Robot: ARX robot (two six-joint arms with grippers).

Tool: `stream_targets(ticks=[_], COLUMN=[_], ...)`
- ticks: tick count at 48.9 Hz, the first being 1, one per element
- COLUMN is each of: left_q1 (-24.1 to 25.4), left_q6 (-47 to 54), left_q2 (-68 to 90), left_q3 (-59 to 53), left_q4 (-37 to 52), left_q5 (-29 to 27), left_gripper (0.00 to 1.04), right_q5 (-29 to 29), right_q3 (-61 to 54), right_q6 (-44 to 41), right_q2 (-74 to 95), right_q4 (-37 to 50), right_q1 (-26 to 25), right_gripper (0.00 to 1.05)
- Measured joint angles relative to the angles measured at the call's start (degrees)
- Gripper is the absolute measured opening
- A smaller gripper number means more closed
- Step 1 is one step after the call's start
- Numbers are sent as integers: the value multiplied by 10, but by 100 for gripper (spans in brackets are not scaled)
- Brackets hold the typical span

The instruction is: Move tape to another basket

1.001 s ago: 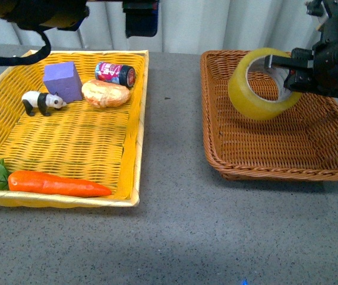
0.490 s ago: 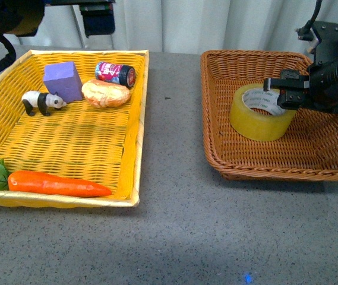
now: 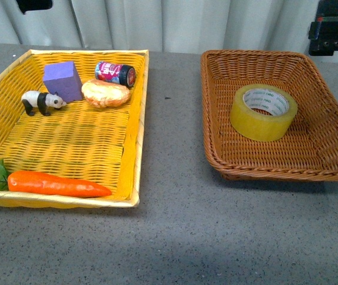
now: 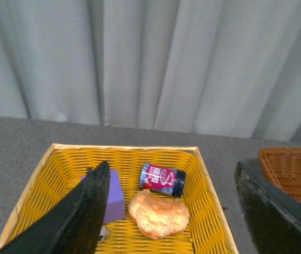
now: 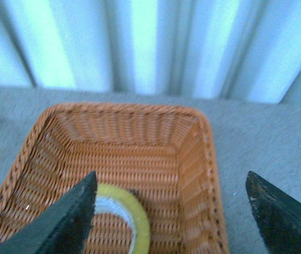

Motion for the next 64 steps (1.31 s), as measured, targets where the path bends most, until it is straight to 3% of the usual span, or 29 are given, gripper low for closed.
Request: stream_targets(ticks=[4,7,18,23,29,41,64], left_q1=[10,17,37,44,70,85,85], left_q6=[16,20,26,29,30,30,30], left_q2=[-43,-72,-155,-193,-217,-309,-516], left_q3=[-54,-86,-175,-207,-254,-290,-328], left_q4=[22,26,28,23,42,-10,-176], left_q5=[24,29,48,55,92,95,95], left_gripper=[54,43,5,4,4,4,4], right_q5=[13,12,-10,-21,-21,-23,-23], right_q3=[-92,-137,-252,-295,-340,-394,-461], right_q6=[0,0,0,-3,-2,-2,-2], right_q2=[-16,-49,-154,-196,-257,-344,-554], right_q4=[177,236,262,260,249,213,69], right_q1=[-3,-5,-22,-37,-41,-41,-40], right_gripper=[66,55,17,0,1,1,1])
